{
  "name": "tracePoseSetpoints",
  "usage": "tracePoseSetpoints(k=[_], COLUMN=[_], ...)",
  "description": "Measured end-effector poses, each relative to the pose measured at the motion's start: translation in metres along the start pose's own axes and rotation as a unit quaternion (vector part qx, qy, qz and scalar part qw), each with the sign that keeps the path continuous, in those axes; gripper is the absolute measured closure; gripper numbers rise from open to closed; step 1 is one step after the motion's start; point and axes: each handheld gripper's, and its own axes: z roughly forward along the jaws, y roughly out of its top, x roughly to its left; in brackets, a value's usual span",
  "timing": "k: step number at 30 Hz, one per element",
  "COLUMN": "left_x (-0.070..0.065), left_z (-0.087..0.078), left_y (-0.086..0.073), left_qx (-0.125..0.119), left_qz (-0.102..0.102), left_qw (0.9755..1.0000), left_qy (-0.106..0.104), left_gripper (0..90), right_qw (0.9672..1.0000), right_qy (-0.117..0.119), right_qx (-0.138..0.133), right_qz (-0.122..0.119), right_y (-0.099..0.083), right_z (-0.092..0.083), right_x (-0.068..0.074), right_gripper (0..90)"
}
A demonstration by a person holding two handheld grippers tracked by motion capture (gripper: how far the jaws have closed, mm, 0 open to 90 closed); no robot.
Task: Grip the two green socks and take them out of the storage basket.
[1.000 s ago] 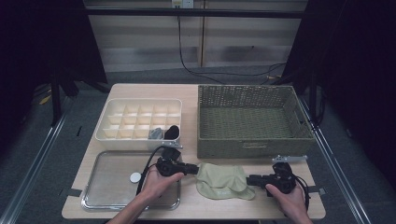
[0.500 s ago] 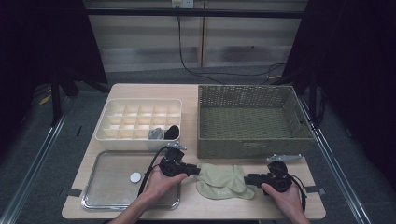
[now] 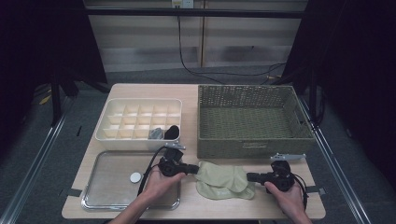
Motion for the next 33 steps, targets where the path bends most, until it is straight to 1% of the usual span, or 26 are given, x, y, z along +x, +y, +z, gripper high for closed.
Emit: tracePoseSetpoints(k=[1,2,3,4,6,8,9,10,11,12,13,14,15,16,18,19,20,22,23,24,25,27,28,29,32,33], left_x=[-0.001,-0.002,-0.004,-0.006,-0.011,-0.017,-0.022,-0.025,-0.029,-0.031,-0.034,-0.036,-0.036,-0.035,-0.035,-0.035,-0.035,-0.032,-0.030,-0.027,-0.025,-0.022,-0.022,-0.023,-0.024,-0.024], left_z=[-0.003,-0.005,-0.008,-0.011,-0.015,-0.018,-0.019,-0.018,-0.018,-0.018,-0.017,-0.016,-0.015,-0.013,-0.008,-0.007,-0.005,-0.002,-0.001,0.000,0.002,0.003,0.003,0.003,0.002,0.001], left_y=[0.001,0.001,0.001,0.001,0.000,-0.002,-0.004,-0.005,-0.006,-0.008,-0.010,-0.012,-0.013,-0.015,-0.019,-0.019,-0.020,-0.021,-0.021,-0.022,-0.022,-0.023,-0.023,-0.022,-0.020,-0.019], left_qx=[-0.004,-0.006,-0.011,-0.014,-0.017,-0.012,-0.006,-0.006,0.003,0.005,0.012,0.014,0.017,0.016,0.023,0.028,0.033,0.028,0.031,0.035,0.033,0.037,0.037,0.035,0.032,0.031], left_qz=[0.004,0.004,0.003,0.001,0.005,0.010,0.010,0.012,0.021,0.022,0.028,0.032,0.032,0.026,0.027,0.031,0.034,0.024,0.023,0.022,0.018,0.014,0.017,0.020,0.020,0.020], left_qw=[1.0000,1.0000,0.9999,0.9998,0.9997,0.9997,0.9996,0.9996,0.9995,0.9994,0.9992,0.9991,0.9991,0.9991,0.9990,0.9988,0.9988,0.9991,0.9991,0.9990,0.9992,0.9991,0.9990,0.9991,0.9992,0.9992], left_qy=[0.000,-0.002,-0.004,-0.011,-0.015,-0.018,-0.024,-0.025,-0.024,-0.027,-0.026,-0.026,-0.024,-0.029,-0.027,-0.024,-0.016,-0.022,-0.020,-0.015,-0.010,-0.014,-0.015,-0.014,-0.012,-0.015], left_gripper=[87.7,87.7,87.7,87.7,87.7,87.7,87.7,87.7,87.6,87.7,87.6,87.6,87.7,87.7,87.6,87.6,87.5,87.2,86.8,84.4,81.3,77.2,74.3,73.5,65.9,65.9], right_qw=[1.0000,1.0000,0.9999,0.9998,0.9997,0.9996,0.9996,0.9996,0.9997,0.9997,0.9997,0.9997,0.9997,0.9997,0.9997,0.9998,0.9999,0.9999,0.9999,0.9999,0.9999,0.9999,0.9999,0.9999,0.9998,0.9998], right_qy=[0.003,0.004,0.008,0.009,0.012,0.015,0.013,0.015,0.013,0.012,0.010,0.009,0.009,0.008,0.004,0.001,0.001,-0.003,-0.003,-0.005,-0.006,-0.008,-0.009,-0.009,-0.016,-0.017], right_qx=[-0.004,-0.008,-0.012,-0.015,-0.021,-0.023,-0.024,-0.023,-0.021,-0.021,-0.021,-0.021,-0.020,-0.021,-0.019,-0.017,-0.014,-0.011,-0.010,-0.010,-0.009,-0.009,-0.009,-0.010,-0.009,-0.008], right_qz=[0.003,0.002,0.005,0.003,0.006,0.008,0.008,0.009,0.009,0.009,0.008,0.008,0.009,0.010,0.012,0.008,0.008,0.005,0.006,0.005,0.005,0.005,0.004,0.005,0.002,0.002], right_y=[0.001,0.001,0.002,0.002,0.002,0.002,0.001,0.000,-0.001,-0.002,-0.003,-0.005,-0.006,-0.007,-0.008,-0.009,-0.009,-0.009,-0.009,-0.009,-0.009,-0.010,-0.010,-0.010,-0.010,-0.010], right_z=[-0.002,-0.005,-0.007,-0.010,-0.015,-0.020,-0.022,-0.024,-0.025,-0.026,-0.028,-0.029,-0.029,-0.029,-0.026,-0.024,-0.023,-0.021,-0.021,-0.020,-0.020,-0.019,-0.019,-0.019,-0.019,-0.018], right_x=[0.000,0.001,0.002,0.002,0.003,0.004,0.004,0.004,0.005,0.005,0.004,0.004,0.003,0.002,0.001,0.001,0.001,0.000,-0.001,-0.001,-0.002,-0.004,-0.005,-0.005,-0.007,-0.007], right_gripper=[88.3,88.3,88.4,88.4,88.4,88.5,88.5,88.5,88.5,88.5,88.5,88.6,88.5,88.5,88.5,88.5,88.5,88.5,88.5,88.5,88.5,88.5,88.5,88.5,88.2,88.1])
